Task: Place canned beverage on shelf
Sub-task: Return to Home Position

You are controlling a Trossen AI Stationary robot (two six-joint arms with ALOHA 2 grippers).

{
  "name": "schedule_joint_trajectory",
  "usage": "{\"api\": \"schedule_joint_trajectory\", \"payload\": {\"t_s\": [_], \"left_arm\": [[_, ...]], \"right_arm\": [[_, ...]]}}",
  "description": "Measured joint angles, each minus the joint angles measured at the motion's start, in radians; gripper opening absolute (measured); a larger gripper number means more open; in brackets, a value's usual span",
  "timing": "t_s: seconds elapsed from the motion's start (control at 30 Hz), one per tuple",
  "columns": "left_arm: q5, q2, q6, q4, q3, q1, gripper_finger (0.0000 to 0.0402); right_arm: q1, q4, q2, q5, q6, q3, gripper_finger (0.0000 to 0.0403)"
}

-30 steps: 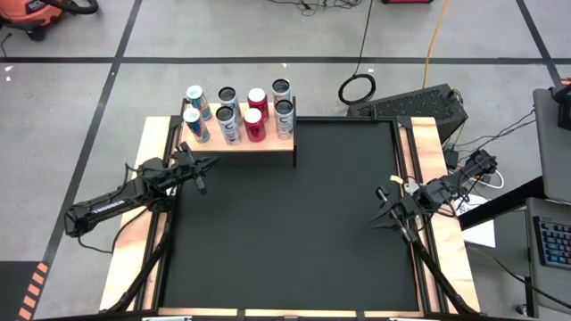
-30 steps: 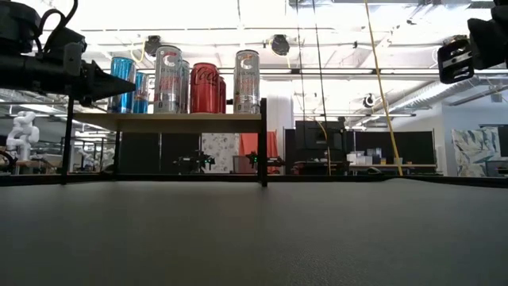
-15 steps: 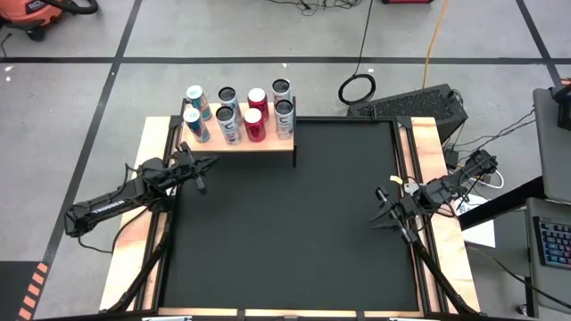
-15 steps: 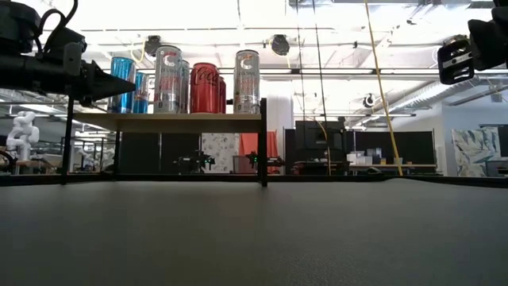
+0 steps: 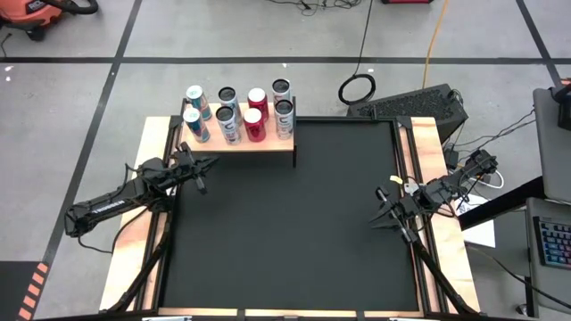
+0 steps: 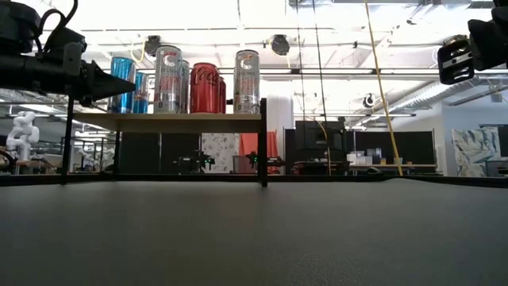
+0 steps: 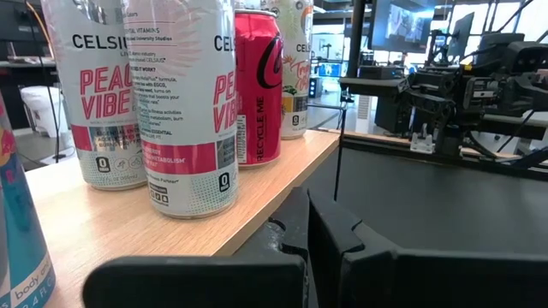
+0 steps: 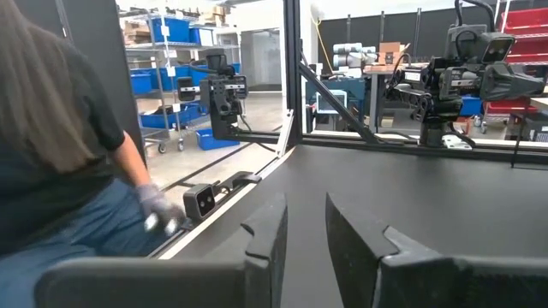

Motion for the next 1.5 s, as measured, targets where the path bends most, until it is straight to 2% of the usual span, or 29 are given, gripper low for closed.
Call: {"api": "schedule_joint_trajectory", "payload": {"t_s": [1.0, 1.5], "left_arm": [[0.002, 0.000, 0.001, 0.001, 0.000, 0.000, 0.0000], [0.002, 0.000, 0.000, 0.003, 0.000, 0.000, 0.0000]], "right_arm": [[0.000, 0.001, -0.004, 0.000, 0.000, 0.000, 0.0068], [-0.047, 0.001, -0.004, 0.000, 0.000, 0.000, 0.0068]]}}
